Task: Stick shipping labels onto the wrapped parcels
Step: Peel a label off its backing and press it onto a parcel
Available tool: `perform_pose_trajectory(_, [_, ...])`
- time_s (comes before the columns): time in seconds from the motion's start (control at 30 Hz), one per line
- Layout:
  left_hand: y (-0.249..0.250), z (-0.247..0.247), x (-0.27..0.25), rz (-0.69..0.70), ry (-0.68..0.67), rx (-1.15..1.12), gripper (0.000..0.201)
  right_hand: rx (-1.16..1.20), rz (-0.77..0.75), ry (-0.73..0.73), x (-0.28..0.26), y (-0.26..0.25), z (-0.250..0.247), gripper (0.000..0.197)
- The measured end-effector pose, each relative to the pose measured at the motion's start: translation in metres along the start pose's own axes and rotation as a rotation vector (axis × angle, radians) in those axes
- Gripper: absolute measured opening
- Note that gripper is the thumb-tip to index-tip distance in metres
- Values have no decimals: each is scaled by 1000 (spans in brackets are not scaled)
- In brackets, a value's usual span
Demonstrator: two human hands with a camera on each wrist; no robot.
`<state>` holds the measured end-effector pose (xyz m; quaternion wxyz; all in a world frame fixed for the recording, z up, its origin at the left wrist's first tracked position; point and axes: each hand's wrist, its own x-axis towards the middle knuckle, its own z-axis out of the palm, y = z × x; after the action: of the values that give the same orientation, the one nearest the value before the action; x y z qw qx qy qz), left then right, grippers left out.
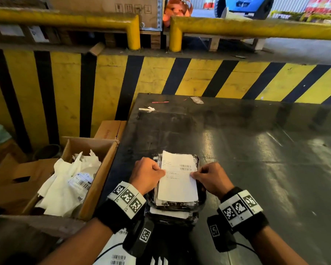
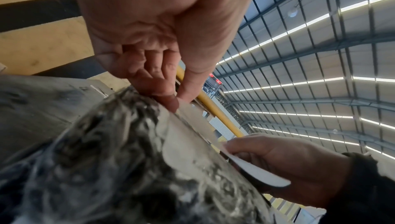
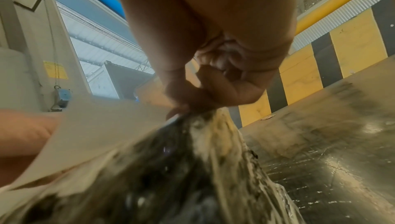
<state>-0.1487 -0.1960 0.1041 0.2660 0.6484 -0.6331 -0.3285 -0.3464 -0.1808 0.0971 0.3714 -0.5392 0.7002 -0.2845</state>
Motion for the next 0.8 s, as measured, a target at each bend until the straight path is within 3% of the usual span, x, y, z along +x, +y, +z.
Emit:
perform_pose_trajectory(0.27, [4, -2, 5, -67, -51, 58, 24, -46, -3, 21, -3, -5, 3, 26])
perform_pose_trajectory(0.5, [7, -7, 7, -79, -109, 129, 32, -241, 17, 24, -1, -10, 1, 32])
perform_pose_trajectory(0.67, [-10, -8, -16, 151, -48, 292, 25, -531, -50, 130, -9, -9, -2, 35])
perform_pose_trajectory(0.73, [-16, -6, -27, 295, -79, 426, 48, -560, -199, 85, -16, 1, 0, 47])
perform_pose_trajectory(0.8, [-21, -3, -35, 335, -173, 468, 71, -578, -358, -48, -27, 14, 6, 76])
